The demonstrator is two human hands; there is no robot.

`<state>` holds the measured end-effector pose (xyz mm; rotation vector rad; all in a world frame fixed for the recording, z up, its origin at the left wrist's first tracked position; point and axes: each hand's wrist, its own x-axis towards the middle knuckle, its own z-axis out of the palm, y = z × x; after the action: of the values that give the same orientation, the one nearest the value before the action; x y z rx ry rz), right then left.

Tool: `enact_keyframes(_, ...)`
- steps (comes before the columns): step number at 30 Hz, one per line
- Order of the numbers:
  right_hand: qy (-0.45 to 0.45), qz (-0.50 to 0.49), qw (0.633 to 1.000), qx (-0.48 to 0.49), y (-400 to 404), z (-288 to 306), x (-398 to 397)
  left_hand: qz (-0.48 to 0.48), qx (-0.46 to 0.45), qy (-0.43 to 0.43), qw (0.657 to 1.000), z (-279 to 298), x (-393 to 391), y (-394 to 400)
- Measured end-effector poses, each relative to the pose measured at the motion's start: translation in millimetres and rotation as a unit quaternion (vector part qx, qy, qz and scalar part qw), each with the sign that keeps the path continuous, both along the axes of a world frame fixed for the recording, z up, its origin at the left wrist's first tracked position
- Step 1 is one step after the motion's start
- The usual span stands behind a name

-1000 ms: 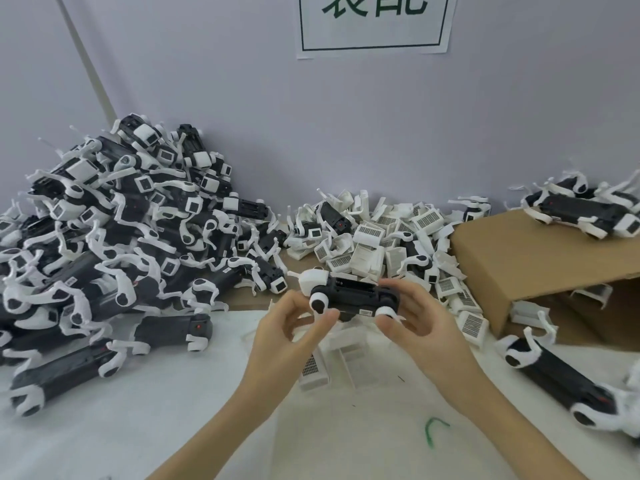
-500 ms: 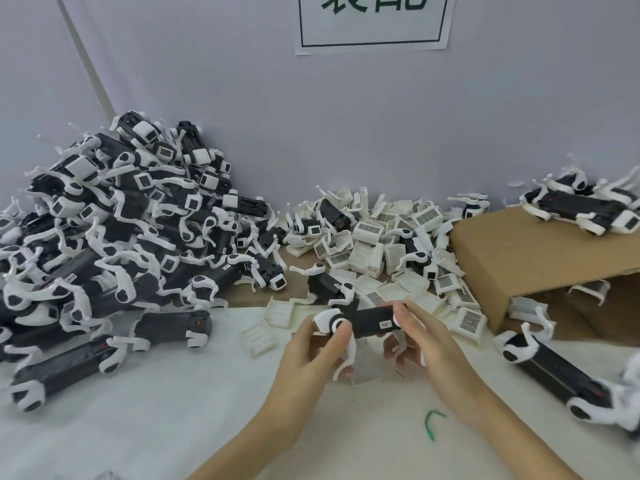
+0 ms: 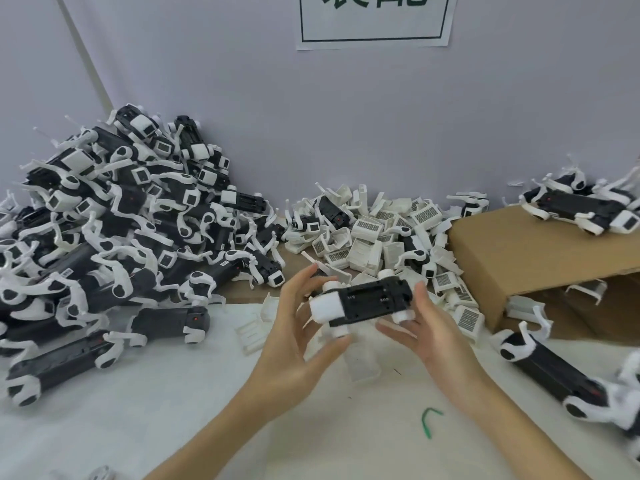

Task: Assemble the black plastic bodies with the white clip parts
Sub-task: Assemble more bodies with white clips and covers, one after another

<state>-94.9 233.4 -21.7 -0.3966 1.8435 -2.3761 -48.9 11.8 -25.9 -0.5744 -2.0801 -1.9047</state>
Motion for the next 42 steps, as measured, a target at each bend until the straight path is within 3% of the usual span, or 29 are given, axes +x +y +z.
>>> enact_keyframes(5, -0.113, 0.063, 0.988, 0.084, 15, 16, 0, 0.013, -0.245, 0.117, 0.962, 0, -2, -9)
enact_keyframes(7, -0.127, 0.059, 0.988, 0.071, 14, 13, 0, 0.041, -0.293, 0.139, 0.945, -4, -2, -11)
enact_keyframes(10, -0.096, 0.031, 0.994, 0.031, 3, 6, 1, 0.074, -0.224, 0.136, 0.962, -10, -5, -5)
enact_keyframes(13, -0.039, -0.047, 0.997, 0.051, -7, 5, 5, 0.094, -0.149, 0.086, 0.981, -11, -6, 1)
enact_keyframes(16, 0.001, -0.099, 0.992, 0.079, -9, 1, 8, 0.093, -0.12, 0.066, 0.986, -9, 0, 6)
enact_keyframes(20, -0.003, -0.131, 0.99, 0.044, -10, 2, 8, 0.114, -0.102, 0.061, 0.986, -2, 4, 11)
enact_keyframes(26, -0.016, -0.079, 0.995, -0.051, -15, 3, 10, 0.147, 0.01, -0.084, 0.986, 2, 10, 18)
enact_keyframes(29, -0.02, -0.022, 0.999, -0.021, -14, 3, 9, 0.162, 0.077, -0.113, 0.977, 0, 7, 14)
enact_keyframes(35, -0.015, -0.007, 0.999, 0.05, -13, 4, 12, 0.147, 0.061, -0.136, 0.978, -3, 1, 4)
enact_keyframes(39, -0.038, 0.112, 0.991, -0.067, -5, 3, 7, 0.095, 0.047, -0.125, 0.986, 1, 3, 2)
enact_keyframes(42, -0.162, 0.218, 0.936, -0.225, 7, 10, 6, 0.032, 0.028, -0.118, 0.992, 7, 4, -4)
